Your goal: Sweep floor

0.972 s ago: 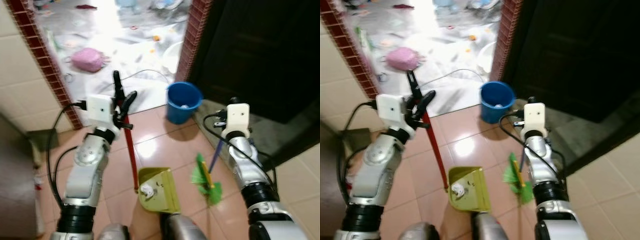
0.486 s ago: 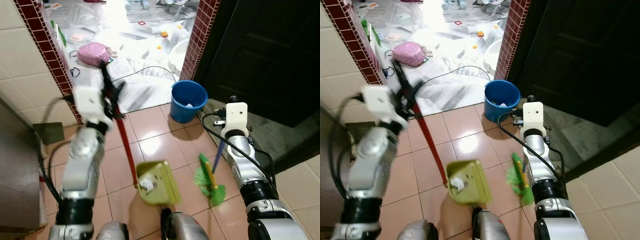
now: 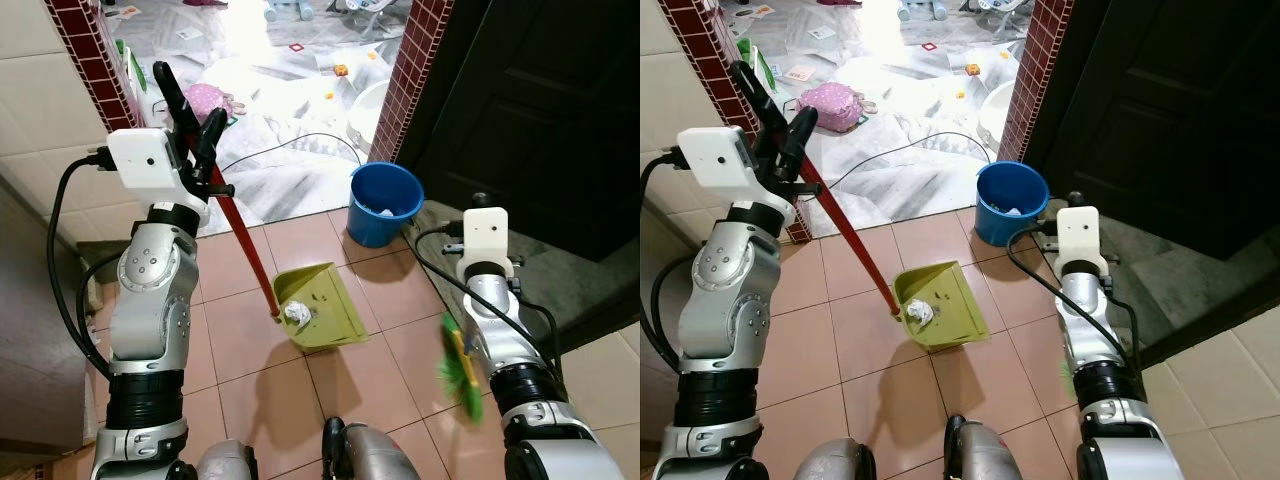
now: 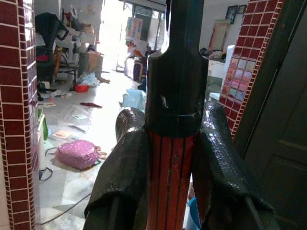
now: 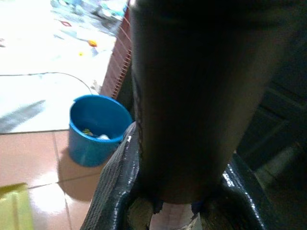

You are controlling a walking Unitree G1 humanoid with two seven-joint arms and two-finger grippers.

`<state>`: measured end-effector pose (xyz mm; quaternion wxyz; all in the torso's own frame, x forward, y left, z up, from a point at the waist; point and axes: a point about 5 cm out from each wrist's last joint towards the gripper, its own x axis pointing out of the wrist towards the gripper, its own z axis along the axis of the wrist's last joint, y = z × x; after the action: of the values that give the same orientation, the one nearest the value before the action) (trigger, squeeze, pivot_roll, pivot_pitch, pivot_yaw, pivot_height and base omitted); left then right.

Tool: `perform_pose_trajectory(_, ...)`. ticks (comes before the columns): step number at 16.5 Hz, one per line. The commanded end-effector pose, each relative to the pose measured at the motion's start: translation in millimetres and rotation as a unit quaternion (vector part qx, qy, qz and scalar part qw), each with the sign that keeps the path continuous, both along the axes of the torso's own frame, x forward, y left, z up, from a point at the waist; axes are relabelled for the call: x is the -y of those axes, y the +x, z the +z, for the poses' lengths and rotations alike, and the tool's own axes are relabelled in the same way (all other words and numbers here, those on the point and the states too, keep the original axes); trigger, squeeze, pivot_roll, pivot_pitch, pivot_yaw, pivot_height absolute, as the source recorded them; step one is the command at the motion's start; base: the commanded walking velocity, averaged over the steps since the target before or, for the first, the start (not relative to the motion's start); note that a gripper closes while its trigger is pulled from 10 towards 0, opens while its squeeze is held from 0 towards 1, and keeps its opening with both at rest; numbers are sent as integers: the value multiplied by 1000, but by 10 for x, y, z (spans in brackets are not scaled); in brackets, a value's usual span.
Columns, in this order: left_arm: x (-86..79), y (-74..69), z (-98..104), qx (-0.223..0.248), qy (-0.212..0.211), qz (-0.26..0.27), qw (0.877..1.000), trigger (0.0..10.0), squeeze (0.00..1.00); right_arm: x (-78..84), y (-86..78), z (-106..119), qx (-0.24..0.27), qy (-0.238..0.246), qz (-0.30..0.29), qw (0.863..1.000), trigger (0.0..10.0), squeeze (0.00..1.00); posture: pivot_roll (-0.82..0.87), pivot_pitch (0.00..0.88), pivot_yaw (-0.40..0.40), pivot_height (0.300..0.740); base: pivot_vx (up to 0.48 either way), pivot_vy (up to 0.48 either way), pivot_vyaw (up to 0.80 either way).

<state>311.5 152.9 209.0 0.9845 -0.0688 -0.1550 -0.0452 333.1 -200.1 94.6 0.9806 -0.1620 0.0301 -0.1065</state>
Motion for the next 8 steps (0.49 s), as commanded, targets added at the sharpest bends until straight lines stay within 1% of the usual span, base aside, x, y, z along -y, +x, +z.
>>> perform_pose_trajectory(1, 41, -23, 169, 33, -9, -6, 999, 10000, 0, -42, 17, 71, 19, 0, 13, 1000, 10000, 0, -11, 113, -31, 740, 0, 0, 0)
perform_pose_trajectory(4, 38, -21, 225, 39, -12, -5, 999, 10000, 0, -70, 15, 70, 22, -2, 16, 1000, 10000, 0, -6, 113, -29, 740, 259, 0, 0)
perform_pose_trajectory(5, 37, -20, 296, 49, -15, -4, 999, 10000, 0, -96, 15, 78, 26, -18, 27, 999, 10000, 0, -4, 112, -28, 740, 285, 0, 0)
perform_pose_trajectory(6, 39, -21, 339, 56, -16, -5, 998, 10000, 0, -110, 15, 75, 26, -21, 30, 999, 10000, 0, -5, 112, -28, 740, 296, 0, 0)
perform_pose_trajectory(8, 46, -18, 366, 60, -17, -6, 998, 10000, 0, -112, 14, 66, 24, -20, 30, 999, 10000, 0, -5, 112, -28, 740, 302, 0, 0)
